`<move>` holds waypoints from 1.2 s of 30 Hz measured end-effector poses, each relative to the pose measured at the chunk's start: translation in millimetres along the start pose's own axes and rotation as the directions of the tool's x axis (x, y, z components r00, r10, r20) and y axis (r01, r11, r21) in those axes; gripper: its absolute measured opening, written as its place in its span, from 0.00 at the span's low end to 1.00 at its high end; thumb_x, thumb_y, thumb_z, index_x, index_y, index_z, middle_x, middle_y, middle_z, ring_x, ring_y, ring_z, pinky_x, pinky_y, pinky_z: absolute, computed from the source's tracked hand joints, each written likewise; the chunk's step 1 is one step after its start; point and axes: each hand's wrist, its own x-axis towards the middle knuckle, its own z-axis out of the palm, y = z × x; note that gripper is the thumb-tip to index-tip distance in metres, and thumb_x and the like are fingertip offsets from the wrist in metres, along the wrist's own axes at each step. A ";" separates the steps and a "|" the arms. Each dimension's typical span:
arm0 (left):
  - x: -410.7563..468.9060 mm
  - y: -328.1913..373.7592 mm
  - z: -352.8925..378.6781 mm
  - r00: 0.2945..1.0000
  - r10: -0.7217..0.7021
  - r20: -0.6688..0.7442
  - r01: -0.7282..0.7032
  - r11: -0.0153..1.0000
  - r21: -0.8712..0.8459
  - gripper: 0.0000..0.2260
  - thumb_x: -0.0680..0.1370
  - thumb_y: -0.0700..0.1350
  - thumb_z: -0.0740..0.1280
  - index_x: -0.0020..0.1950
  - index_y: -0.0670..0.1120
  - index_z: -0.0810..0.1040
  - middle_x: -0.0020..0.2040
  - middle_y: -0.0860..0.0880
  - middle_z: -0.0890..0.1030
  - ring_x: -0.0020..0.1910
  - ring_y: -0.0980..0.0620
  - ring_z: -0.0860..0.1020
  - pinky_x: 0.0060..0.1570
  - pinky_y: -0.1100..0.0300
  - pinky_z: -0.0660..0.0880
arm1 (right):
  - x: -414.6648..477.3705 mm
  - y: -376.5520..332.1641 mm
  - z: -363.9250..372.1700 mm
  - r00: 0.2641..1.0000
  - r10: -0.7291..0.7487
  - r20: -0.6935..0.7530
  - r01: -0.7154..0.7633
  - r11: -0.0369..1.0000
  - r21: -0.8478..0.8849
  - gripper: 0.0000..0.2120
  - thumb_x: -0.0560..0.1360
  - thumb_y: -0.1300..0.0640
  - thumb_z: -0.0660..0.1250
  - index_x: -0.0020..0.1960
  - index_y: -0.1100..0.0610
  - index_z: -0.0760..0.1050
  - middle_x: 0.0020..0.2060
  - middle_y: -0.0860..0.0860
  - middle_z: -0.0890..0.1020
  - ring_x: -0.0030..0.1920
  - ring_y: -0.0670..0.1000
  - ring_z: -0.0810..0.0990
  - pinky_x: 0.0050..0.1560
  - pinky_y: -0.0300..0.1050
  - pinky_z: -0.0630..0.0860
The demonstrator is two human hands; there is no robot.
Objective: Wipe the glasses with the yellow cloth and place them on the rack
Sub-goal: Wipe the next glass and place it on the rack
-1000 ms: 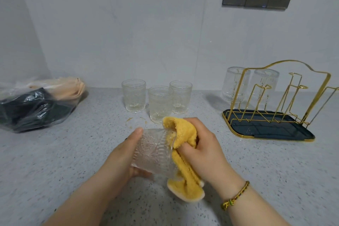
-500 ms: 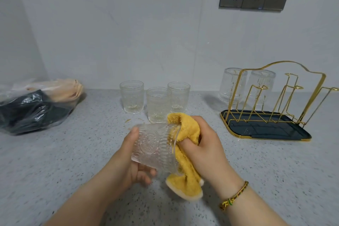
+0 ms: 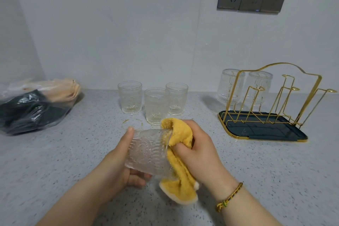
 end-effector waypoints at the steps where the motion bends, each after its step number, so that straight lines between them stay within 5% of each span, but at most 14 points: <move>1: 0.6 -0.6 -0.6 1.000 0.001 0.006 -0.001 1.000 -0.018 0.26 0.64 0.61 0.57 0.44 0.39 0.76 0.27 0.41 0.77 0.22 0.48 0.76 0.19 0.62 0.73 | -0.2 0.6 -0.1 1.000 -0.018 -0.003 0.018 1.000 -0.007 0.15 0.69 0.62 0.69 0.43 0.42 0.70 0.34 0.44 0.78 0.36 0.34 0.75 0.36 0.26 0.70; 4: 1.4 0.2 2.2 0.996 0.087 -0.035 -0.089 0.994 -0.069 0.22 0.65 0.58 0.60 0.45 0.41 0.77 0.29 0.42 0.79 0.22 0.48 0.76 0.19 0.60 0.74 | 1.2 5.9 0.6 0.998 0.050 -0.026 -0.048 0.998 0.049 0.10 0.70 0.60 0.68 0.45 0.46 0.73 0.36 0.43 0.78 0.37 0.35 0.76 0.37 0.27 0.71; 9: -0.4 -4.4 1.5 0.967 0.233 -0.106 -0.244 0.965 -0.099 0.20 0.67 0.53 0.67 0.56 0.46 0.75 0.48 0.42 0.80 0.37 0.46 0.81 0.26 0.56 0.79 | 6.4 9.7 -4.7 0.927 0.315 0.204 -0.366 0.881 0.300 0.10 0.74 0.57 0.64 0.54 0.58 0.76 0.44 0.51 0.82 0.43 0.47 0.80 0.42 0.34 0.77; 14: 0.6 3.8 1.1 0.941 0.262 -0.213 -0.306 0.929 -0.210 0.12 0.78 0.50 0.55 0.48 0.47 0.75 0.39 0.46 0.83 0.40 0.46 0.78 0.23 0.59 0.78 | 14.4 3.7 -15.3 0.913 0.313 0.260 -0.407 0.682 0.608 0.07 0.75 0.57 0.60 0.50 0.57 0.74 0.41 0.53 0.81 0.41 0.50 0.80 0.43 0.42 0.79; 15: 1.7 5.0 -3.1 0.937 0.276 -0.215 -0.322 0.920 -0.224 0.13 0.77 0.55 0.57 0.47 0.48 0.76 0.38 0.47 0.83 0.39 0.46 0.79 0.23 0.59 0.77 | 16.3 2.4 -20.2 0.914 0.309 0.264 -0.406 0.655 0.637 0.07 0.75 0.56 0.60 0.49 0.57 0.74 0.39 0.52 0.81 0.39 0.50 0.80 0.41 0.42 0.79; 17: 0.4 11.6 -4.6 0.926 0.314 -0.209 -0.354 0.914 -0.196 0.22 0.59 0.66 0.70 0.41 0.50 0.81 0.38 0.48 0.84 0.36 0.48 0.82 0.24 0.59 0.78 | 20.4 2.1 -37.7 0.923 0.293 0.250 -0.383 0.633 0.673 0.10 0.72 0.54 0.61 0.49 0.58 0.74 0.34 0.52 0.83 0.35 0.50 0.82 0.37 0.42 0.80; 18: -0.9 14.3 -4.1 0.925 0.314 -0.215 -0.353 0.919 -0.178 0.24 0.53 0.67 0.73 0.38 0.50 0.83 0.36 0.49 0.85 0.33 0.50 0.83 0.24 0.59 0.78 | 22.9 3.4 -49.4 0.931 0.285 0.226 -0.360 0.628 0.690 0.14 0.69 0.52 0.62 0.51 0.59 0.74 0.33 0.53 0.83 0.34 0.51 0.83 0.36 0.43 0.81; 21: 3.6 15.0 -9.4 0.927 0.307 -0.216 -0.347 0.920 -0.182 0.16 0.78 0.54 0.57 0.41 0.49 0.80 0.35 0.47 0.83 0.26 0.53 0.81 0.19 0.60 0.76 | 26.2 6.6 -87.2 0.948 0.293 0.124 -0.290 0.636 0.716 0.23 0.64 0.49 0.63 0.54 0.62 0.73 0.35 0.55 0.83 0.34 0.52 0.83 0.36 0.45 0.81; 25: 11.1 28.0 3.0 0.922 0.314 -0.226 -0.335 0.940 -0.062 0.12 0.80 0.47 0.52 0.49 0.45 0.73 0.47 0.43 0.78 0.41 0.45 0.78 0.21 0.62 0.76 | 17.8 26.7 -141.7 0.950 0.309 -0.046 -0.183 0.669 0.720 0.43 0.45 0.38 0.79 0.53 0.60 0.75 0.39 0.58 0.84 0.39 0.55 0.84 0.38 0.48 0.82; 28: 23.5 42.4 26.6 0.907 0.355 -0.227 -0.353 0.934 0.050 0.10 0.80 0.47 0.54 0.49 0.47 0.74 0.49 0.45 0.78 0.45 0.47 0.77 0.23 0.63 0.77 | 3.4 52.2 -167.4 0.917 0.386 -0.101 -0.200 0.663 0.721 0.50 0.36 0.36 0.78 0.53 0.58 0.75 0.41 0.58 0.84 0.39 0.56 0.84 0.37 0.50 0.82; 33: 59.7 71.4 80.0 0.900 0.408 -0.152 -0.380 0.907 0.182 0.09 0.78 0.47 0.58 0.55 0.45 0.72 0.56 0.45 0.75 0.43 0.51 0.77 0.26 0.61 0.78 | -9.3 60.3 -192.7 0.923 0.377 -0.073 -0.267 0.769 0.581 0.49 0.40 0.34 0.77 0.55 0.58 0.72 0.38 0.56 0.85 0.40 0.55 0.84 0.32 0.46 0.79; 36: 88.4 96.5 115.5 0.893 0.437 -0.111 -0.394 0.877 0.276 0.17 0.77 0.50 0.62 0.61 0.43 0.68 0.65 0.42 0.70 0.36 0.52 0.80 0.29 0.60 0.80 | -9.2 64.0 -203.0 0.918 0.384 -0.094 -0.263 0.771 0.580 0.35 0.56 0.40 0.71 0.56 0.59 0.71 0.39 0.56 0.85 0.40 0.55 0.84 0.35 0.47 0.81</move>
